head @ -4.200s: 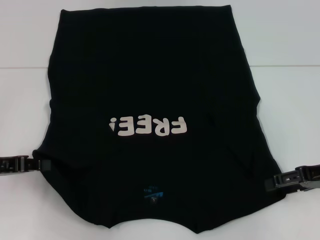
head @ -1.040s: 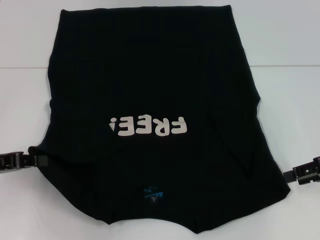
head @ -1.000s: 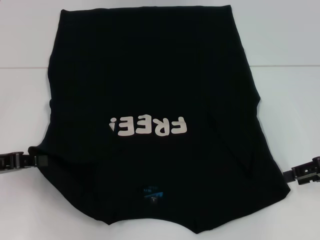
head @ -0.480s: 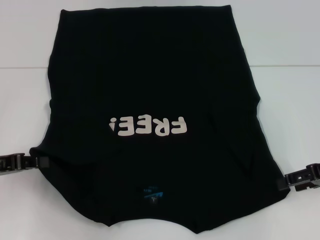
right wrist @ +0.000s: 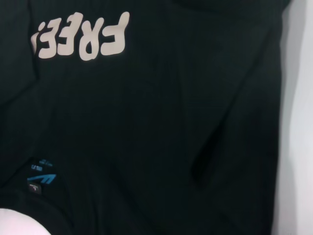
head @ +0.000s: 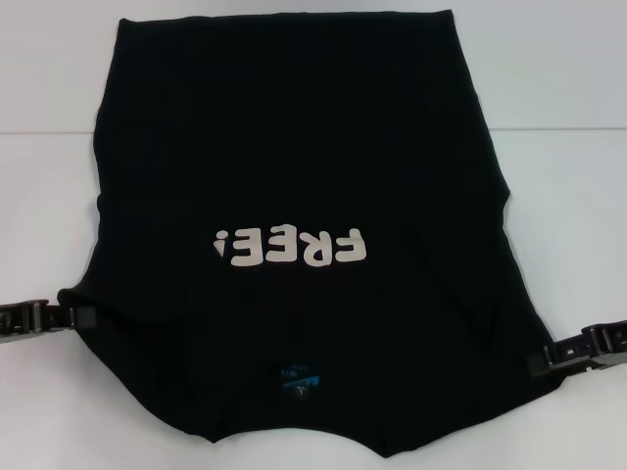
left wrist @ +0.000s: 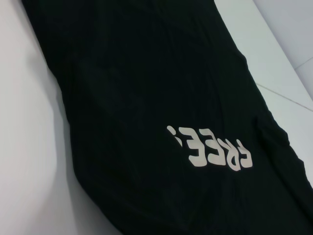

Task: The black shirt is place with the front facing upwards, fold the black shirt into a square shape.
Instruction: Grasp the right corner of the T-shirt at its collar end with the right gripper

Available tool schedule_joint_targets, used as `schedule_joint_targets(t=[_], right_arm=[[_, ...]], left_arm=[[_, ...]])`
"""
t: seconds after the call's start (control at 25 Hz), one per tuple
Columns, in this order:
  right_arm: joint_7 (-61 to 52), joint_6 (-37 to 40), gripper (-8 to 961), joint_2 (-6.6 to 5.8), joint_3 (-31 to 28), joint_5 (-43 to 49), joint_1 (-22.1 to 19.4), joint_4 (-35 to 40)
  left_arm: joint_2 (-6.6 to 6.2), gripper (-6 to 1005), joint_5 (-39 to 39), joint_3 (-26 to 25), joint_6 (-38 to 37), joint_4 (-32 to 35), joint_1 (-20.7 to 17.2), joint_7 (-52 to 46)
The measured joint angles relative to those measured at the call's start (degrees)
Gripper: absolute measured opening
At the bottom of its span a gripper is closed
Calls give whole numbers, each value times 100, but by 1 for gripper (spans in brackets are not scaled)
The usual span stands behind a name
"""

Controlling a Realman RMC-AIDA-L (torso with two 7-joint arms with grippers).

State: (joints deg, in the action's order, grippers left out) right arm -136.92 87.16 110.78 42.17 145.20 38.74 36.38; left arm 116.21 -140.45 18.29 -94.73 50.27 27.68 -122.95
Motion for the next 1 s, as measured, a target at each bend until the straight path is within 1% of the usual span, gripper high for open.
schedule_joint_targets(t=[0.12,0.4,1.0], right_arm=[[2,-6,764,32,2,0,21,0],[-6,-38,765,60,105,0,49,0],[-14,-53,768,35,134,0,23,0]], left_arm=[[-2,32,0,0,4,-4,0,0],[-11,32,0,-1,12,-9,9,1],[-6,33,0,-1,53,-9,9,18]])
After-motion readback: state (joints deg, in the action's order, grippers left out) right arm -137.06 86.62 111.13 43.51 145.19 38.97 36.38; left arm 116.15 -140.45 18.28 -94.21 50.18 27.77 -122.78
